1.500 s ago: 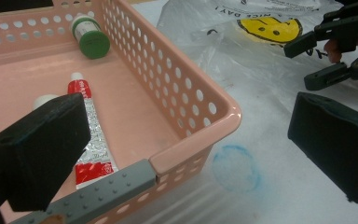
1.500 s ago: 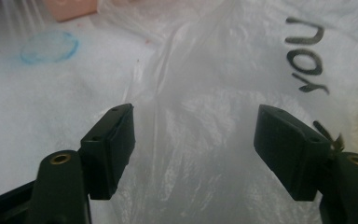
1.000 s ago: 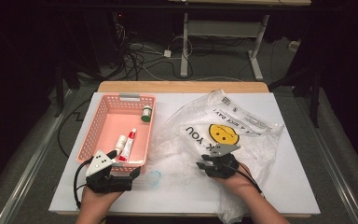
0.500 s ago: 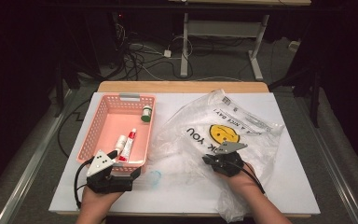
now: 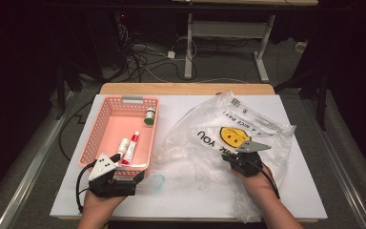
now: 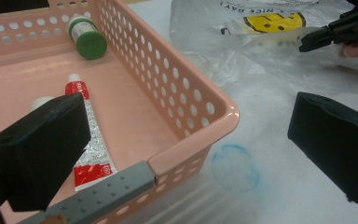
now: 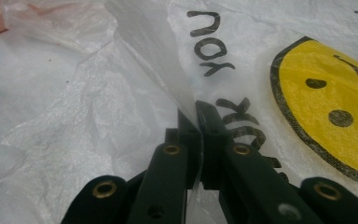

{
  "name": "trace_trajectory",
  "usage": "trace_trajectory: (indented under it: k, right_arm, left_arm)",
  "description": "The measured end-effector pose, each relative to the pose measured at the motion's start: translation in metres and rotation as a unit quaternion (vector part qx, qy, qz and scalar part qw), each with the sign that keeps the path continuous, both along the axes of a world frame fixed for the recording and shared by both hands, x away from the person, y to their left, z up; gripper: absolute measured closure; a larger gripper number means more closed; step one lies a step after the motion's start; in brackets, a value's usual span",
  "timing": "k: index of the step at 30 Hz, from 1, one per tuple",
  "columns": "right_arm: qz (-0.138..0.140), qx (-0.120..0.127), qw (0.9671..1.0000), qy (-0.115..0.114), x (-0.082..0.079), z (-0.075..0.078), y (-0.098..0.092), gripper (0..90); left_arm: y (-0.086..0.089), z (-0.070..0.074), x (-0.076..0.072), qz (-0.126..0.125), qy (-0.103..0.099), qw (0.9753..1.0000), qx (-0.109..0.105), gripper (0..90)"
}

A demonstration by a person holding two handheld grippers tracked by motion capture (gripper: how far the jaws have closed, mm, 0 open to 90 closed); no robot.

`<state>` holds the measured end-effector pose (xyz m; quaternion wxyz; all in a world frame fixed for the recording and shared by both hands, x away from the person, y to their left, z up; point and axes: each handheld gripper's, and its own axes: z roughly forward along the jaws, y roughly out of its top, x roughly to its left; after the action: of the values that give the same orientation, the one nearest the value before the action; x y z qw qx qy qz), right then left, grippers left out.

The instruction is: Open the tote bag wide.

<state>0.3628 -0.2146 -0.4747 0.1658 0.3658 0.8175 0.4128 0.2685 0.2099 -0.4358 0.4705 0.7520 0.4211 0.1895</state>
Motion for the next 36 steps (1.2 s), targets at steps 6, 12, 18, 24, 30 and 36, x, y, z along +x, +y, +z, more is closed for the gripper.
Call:
trace_trajectory:
  k: [6, 12, 18, 24, 30, 36]
  right_arm:
    - [-0.030, 0.009, 0.9995, -0.006, 0.000, 0.004, -0.020, 90.0]
    - [-0.043, 0.027, 0.9986, -0.009, 0.001, 0.008, -0.034, 90.0]
    - [-0.042, 0.054, 0.9976, -0.012, 0.000, 0.014, -0.035, 90.0]
    - [-0.041, 0.064, 0.9966, -0.032, -0.002, 0.024, -0.029, 90.0]
    - [-0.040, 0.080, 0.9947, -0.052, -0.004, 0.035, -0.025, 90.0]
    - [-0.047, 0.093, 0.9909, -0.085, -0.002, 0.051, -0.027, 90.0]
  left_arm:
    - [-0.001, 0.000, 0.000, -0.003, 0.000, 1.0000, 0.001, 0.0]
    - [-0.001, 0.000, 0.001, -0.005, -0.001, 1.0000, 0.001, 0.0]
    - [-0.002, 0.000, 0.001, -0.006, -0.002, 1.0000, 0.001, 0.0]
    - [-0.003, -0.001, 0.002, -0.007, -0.001, 1.0000, 0.006, 0.0]
    - [-0.003, -0.001, 0.002, -0.008, -0.001, 1.0000, 0.005, 0.0]
    - [-0.001, -0.001, 0.004, -0.007, -0.002, 1.0000, -0.001, 0.0]
